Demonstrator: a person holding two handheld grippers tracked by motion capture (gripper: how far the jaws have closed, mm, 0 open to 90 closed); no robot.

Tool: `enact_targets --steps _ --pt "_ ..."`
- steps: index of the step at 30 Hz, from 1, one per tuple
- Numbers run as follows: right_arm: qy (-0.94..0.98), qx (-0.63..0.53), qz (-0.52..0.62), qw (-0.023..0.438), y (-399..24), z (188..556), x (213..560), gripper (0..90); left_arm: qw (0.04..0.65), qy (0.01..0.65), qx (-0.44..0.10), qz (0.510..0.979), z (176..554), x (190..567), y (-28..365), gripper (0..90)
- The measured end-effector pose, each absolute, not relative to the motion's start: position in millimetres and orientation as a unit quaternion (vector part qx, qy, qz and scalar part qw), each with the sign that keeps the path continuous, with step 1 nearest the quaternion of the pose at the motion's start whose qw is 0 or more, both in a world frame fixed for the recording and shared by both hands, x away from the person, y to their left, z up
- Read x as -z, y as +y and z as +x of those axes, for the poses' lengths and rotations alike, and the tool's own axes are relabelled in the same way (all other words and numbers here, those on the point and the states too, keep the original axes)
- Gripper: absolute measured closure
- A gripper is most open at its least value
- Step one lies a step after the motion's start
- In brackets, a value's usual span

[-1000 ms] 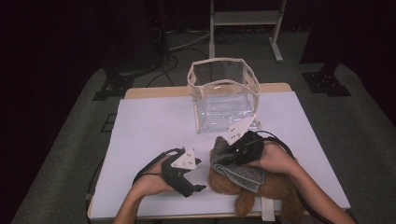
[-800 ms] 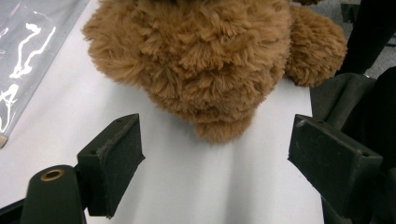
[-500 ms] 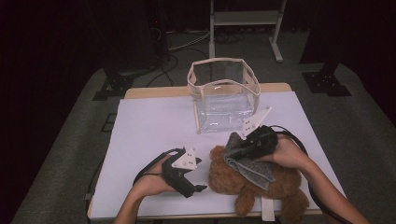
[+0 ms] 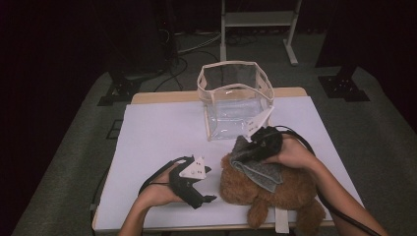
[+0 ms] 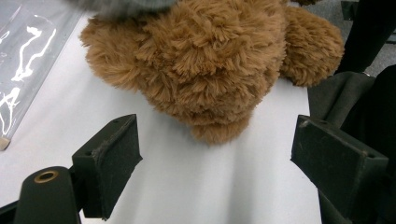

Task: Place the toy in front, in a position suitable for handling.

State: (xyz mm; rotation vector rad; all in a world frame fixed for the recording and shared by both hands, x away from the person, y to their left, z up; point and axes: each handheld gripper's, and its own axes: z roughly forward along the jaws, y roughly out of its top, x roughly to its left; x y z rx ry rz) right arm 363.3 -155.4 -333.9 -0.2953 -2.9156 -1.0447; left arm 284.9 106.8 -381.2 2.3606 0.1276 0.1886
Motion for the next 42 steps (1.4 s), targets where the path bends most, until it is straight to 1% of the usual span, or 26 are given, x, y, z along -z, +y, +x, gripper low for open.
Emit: enact_targets --steps 4,6,9,15,18,21,27,29,31,37,39,42 --pt "-0.934 0.338 -0.118 0.009 -185.9 359.5 336.8 74.6 0.376 0.056 -0.071 0.922 285.0 382.6 105.9 14.1" --pt "-0.932 0.343 -0.12 0.008 -190.1 358.1 337.8 74.6 0.373 0.055 -0.072 0.923 285.9 383.0 105.8 14.1" --pt "-0.932 0.344 -0.113 0.01 -182.5 358.1 337.7 74.6 0.377 0.058 -0.07 0.922 285.0 383.6 104.6 14.1" --pt "-0.936 0.343 -0.081 0.014 -147.0 362.5 335.4 74.5 0.375 0.054 -0.069 0.923 285.3 383.7 105.9 14.0" --pt "-0.939 0.338 -0.067 0.015 -135.8 361.6 336.7 74.4 0.373 0.052 -0.066 0.924 284.5 384.4 105.9 14.0" --pt "-0.939 0.337 -0.07 0.013 -142.8 359.2 335.3 74.4 0.37 0.051 -0.066 0.925 283.8 385.0 105.4 14.0" --pt "-0.937 0.336 -0.097 0.005 -180.3 351.9 334.8 74.4 0.37 0.051 -0.068 0.925 283.9 383.8 105.0 14.0" --pt "-0.933 0.347 -0.1 0.007 -185.4 349.8 336.7 74.4 0.371 0.052 -0.067 0.925 284.2 384.1 104.2 14.0" --pt "-0.931 0.354 -0.093 0.011 -180.9 346.9 339.0 74.4 0.372 0.051 -0.065 0.924 284.0 384.2 103.2 14.0" --pt "-0.935 0.35 -0.049 0.013 -150.0 334.0 340.0 74.4 0.381 0.046 -0.062 0.921 282.9 383.7 99.1 14.0" --pt "-0.938 0.343 -0.042 0.006 -147.8 330.0 339.3 74.3 0.383 0.041 -0.061 0.921 282.2 383.3 94.8 14.1" --pt "-0.937 0.346 -0.05 0.002 -155.4 328.0 338.3 74.2 0.383 0.035 -0.065 0.921 282.1 381.8 84.2 14.2"
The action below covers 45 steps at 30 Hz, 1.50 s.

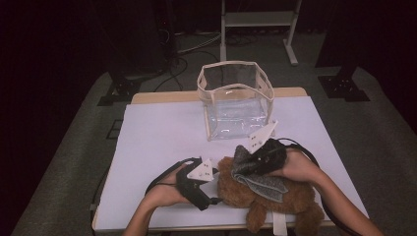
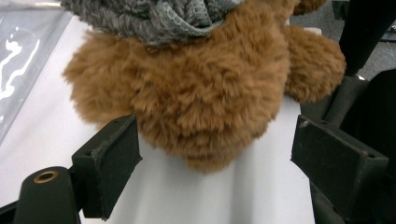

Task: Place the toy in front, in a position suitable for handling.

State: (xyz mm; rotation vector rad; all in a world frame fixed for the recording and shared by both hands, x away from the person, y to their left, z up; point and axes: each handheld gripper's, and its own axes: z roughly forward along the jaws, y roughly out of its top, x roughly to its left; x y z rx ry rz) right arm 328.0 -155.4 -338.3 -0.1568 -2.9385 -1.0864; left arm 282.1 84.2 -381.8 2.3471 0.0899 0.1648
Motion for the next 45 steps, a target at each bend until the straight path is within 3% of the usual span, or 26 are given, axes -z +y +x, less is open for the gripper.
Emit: enact_targets --steps 9,20,35,45 --pt "-0.937 0.345 -0.062 0.003 -183.6 317.3 339.0 74.0 0.364 0.008 -0.051 0.93 287.9 383.3 48.5 16.3" --pt "-0.92 0.368 -0.131 -0.023 -259.6 304.6 337.0 73.9 0.357 0.009 -0.027 0.934 289.0 377.8 50.4 16.5" --pt "-0.921 0.378 -0.09 -0.027 -240.8 274.2 361.3 74.9 0.346 -0.002 -0.018 0.938 320.9 357.0 29.8 11.7" --pt "-0.915 0.395 -0.081 -0.019 -241.3 264.7 368.2 74.9 0.314 -0.001 0.09 0.945 333.2 378.3 4.7 12.7"
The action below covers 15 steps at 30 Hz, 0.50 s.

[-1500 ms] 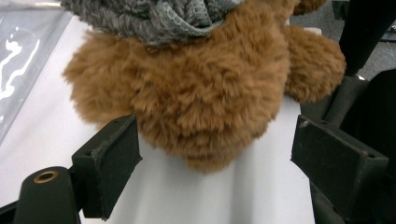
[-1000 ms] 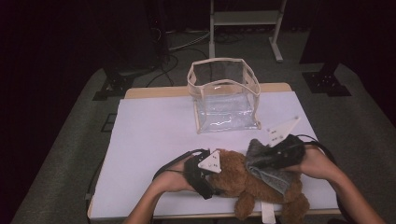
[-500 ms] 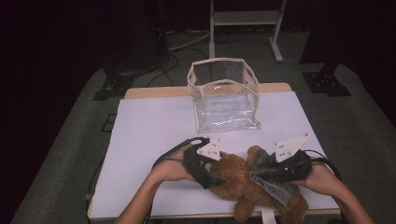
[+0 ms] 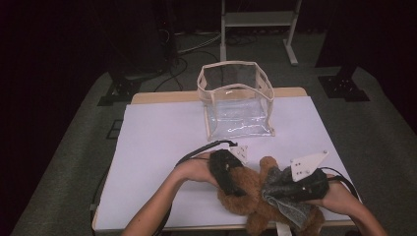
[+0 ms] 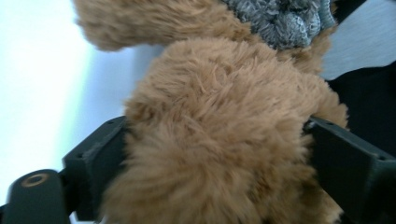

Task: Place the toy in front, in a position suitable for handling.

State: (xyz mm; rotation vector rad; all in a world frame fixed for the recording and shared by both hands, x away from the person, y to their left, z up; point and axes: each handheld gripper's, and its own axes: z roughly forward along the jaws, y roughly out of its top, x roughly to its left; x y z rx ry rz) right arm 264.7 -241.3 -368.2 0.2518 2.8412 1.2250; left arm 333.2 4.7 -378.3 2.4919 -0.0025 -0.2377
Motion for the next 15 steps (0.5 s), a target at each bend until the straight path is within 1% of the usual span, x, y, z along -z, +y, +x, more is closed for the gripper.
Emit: enact_targets --steps 1,3,5,8,11,12,15 --pt "0.915 -0.395 0.08 0.018 -241.4 264.9 368.6 74.9 0.314 0.001 0.094 0.945 333.7 381.2 4.0 13.3" --pt "0.915 -0.394 0.082 0.021 -240.5 265.3 368.8 74.8 0.314 0.008 0.094 0.945 334.2 381.0 5.8 25.8" --pt "0.912 -0.4 0.084 0.021 -240.5 267.5 368.0 74.8 0.31 -0.002 0.071 0.948 332.1 376.6 8.9 38.2" --pt "0.907 -0.411 0.089 0.022 -240.8 272.6 364.3 74.6 0.308 -0.001 0.046 0.95 328.4 370.1 12.2 48.7" --pt "0.9 -0.426 0.092 0.018 -238.5 279.7 360.5 74.6 0.31 -0.001 0.031 0.95 328.1 366.2 16.3 53.8" --pt "0.9 -0.427 0.089 0.021 -234.6 283.6 357.7 74.7 0.312 0.003 0.014 0.95 329.7 362.6 24.3 55.1" --pt "0.901 -0.425 0.081 0.025 -224.6 290.3 352.8 74.7 0.31 0.011 0.003 0.951 331.8 358.4 32.5 56.0"
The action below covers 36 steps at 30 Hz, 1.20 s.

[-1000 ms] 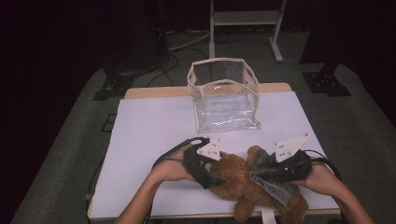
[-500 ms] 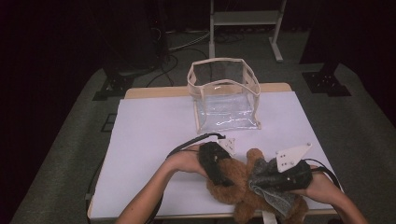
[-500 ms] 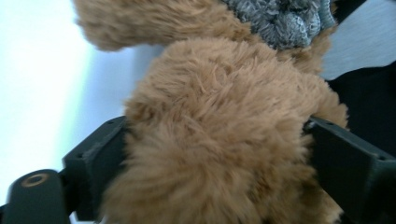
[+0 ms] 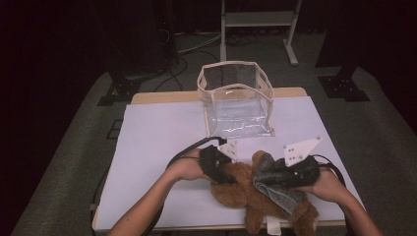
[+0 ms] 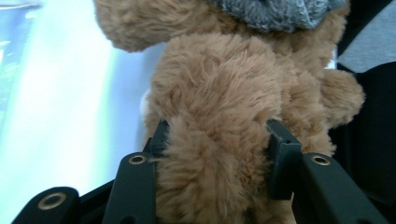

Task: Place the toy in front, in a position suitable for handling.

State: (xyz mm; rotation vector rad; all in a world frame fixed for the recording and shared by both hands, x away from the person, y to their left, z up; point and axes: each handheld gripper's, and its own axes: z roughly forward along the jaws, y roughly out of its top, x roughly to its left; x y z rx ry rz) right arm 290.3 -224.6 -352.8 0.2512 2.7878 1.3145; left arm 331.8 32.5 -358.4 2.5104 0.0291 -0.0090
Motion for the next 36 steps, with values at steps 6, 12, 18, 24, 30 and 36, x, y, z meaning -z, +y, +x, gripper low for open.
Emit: enact_targets --steps 6,12,18,24,30,36 --pt "0.899 -0.431 0.071 0.022 -197.9 314.3 339.2 74.7 0.294 0.04 -0.037 0.954 340.0 342.8 71.0 56.5" --pt "0.905 -0.419 0.075 0.006 -191.5 326.9 336.9 74.7 0.304 0.04 -0.037 0.951 323.2 354.0 87.7 53.0" --pt "0.916 -0.397 0.058 -0.008 -178.8 310.4 355.6 75.0 0.313 0.037 -0.033 0.948 307.7 353.8 94.5 39.8" --pt "0.919 -0.391 0.046 -0.003 -180.8 287.5 359.2 75.4 0.324 0.042 -0.022 0.945 303.7 351.1 97.5 35.6" --pt "0.915 -0.402 0.039 0.016 -178.2 288.9 346.7 75.2 0.321 0.038 -0.034 0.946 291.7 357.3 92.7 45.0" --pt "0.922 -0.386 0.032 0.008 -172.7 292.3 344.1 75.2 0.316 0.034 -0.044 0.947 288.3 356.9 94.5 45.3"
